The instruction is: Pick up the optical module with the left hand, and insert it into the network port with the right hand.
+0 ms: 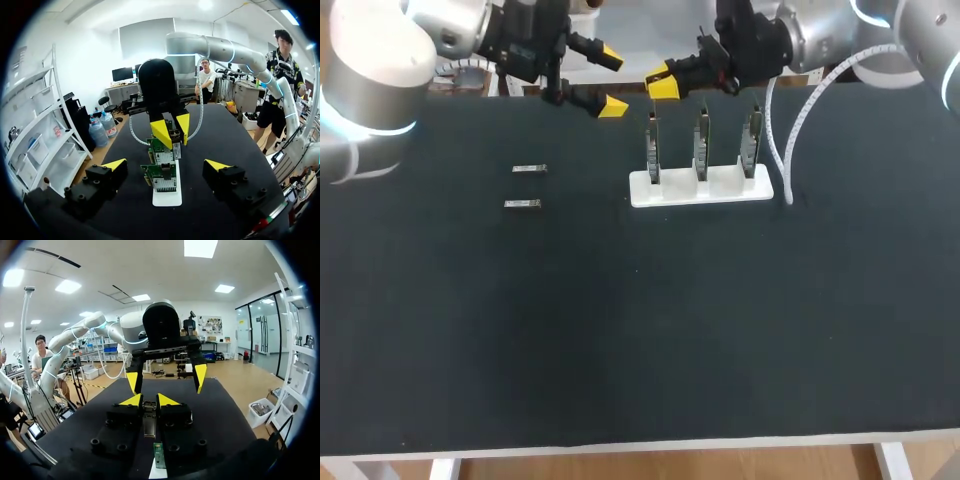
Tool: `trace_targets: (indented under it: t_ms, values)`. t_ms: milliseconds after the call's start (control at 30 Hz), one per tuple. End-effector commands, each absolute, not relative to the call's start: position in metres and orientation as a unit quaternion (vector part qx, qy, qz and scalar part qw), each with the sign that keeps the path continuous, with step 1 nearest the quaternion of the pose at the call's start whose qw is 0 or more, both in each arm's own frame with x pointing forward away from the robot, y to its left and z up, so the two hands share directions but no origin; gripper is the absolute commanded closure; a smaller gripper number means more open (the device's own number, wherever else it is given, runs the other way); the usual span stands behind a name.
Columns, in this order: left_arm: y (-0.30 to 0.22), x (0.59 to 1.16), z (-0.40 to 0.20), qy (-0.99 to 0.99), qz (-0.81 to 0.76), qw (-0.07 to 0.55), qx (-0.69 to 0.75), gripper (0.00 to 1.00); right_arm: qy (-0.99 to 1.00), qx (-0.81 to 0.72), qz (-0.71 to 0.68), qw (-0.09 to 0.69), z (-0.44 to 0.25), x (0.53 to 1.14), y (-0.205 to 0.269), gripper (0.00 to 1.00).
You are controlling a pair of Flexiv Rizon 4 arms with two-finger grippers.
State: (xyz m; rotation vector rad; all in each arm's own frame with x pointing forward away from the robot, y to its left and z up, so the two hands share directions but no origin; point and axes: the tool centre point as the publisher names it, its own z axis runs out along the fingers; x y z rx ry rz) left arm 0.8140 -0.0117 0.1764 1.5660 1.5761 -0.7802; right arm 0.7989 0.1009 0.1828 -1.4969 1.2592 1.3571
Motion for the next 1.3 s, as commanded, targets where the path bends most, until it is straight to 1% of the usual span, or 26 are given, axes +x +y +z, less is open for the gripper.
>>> trace_targets:
  t_ms: [33,1300]
  values:
    - [-0.012,0.813,0.177,0.619,-0.304,0.384,0.614,0.0,0.487,-0.586,0.537,0.362,0.179,0.81,0.103,1.0]
    - [-0.012,0.813,0.177,0.619,-0.304,0.384,0.614,0.0,0.489,-0.592,0.529,0.361,0.184,0.821,0.104,1.0]
